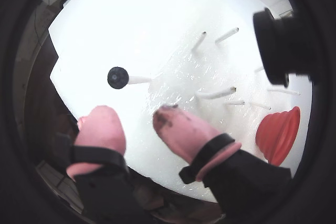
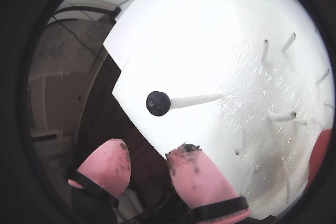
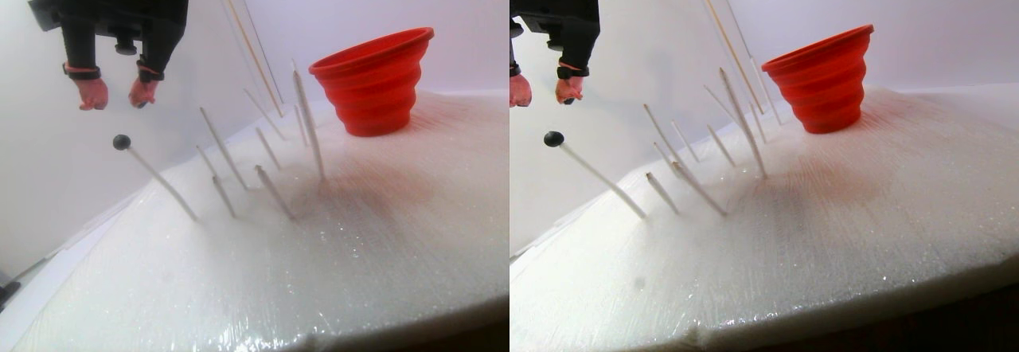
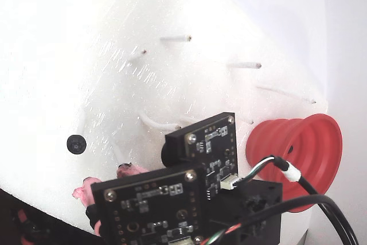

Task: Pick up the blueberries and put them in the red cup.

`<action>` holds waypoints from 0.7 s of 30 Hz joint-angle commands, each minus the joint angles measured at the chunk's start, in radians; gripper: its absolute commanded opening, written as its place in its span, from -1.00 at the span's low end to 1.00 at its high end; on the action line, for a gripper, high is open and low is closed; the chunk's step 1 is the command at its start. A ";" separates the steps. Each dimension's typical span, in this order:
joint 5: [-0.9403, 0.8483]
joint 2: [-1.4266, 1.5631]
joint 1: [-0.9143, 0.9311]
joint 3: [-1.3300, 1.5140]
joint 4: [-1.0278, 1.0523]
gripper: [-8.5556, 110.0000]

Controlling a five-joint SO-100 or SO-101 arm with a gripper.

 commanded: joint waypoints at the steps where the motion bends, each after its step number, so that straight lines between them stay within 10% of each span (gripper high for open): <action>1: -0.006 -0.012 -0.057 -0.017 -0.040 -0.63; 21: -0.006 -0.193 -0.058 -0.078 -0.193 -0.59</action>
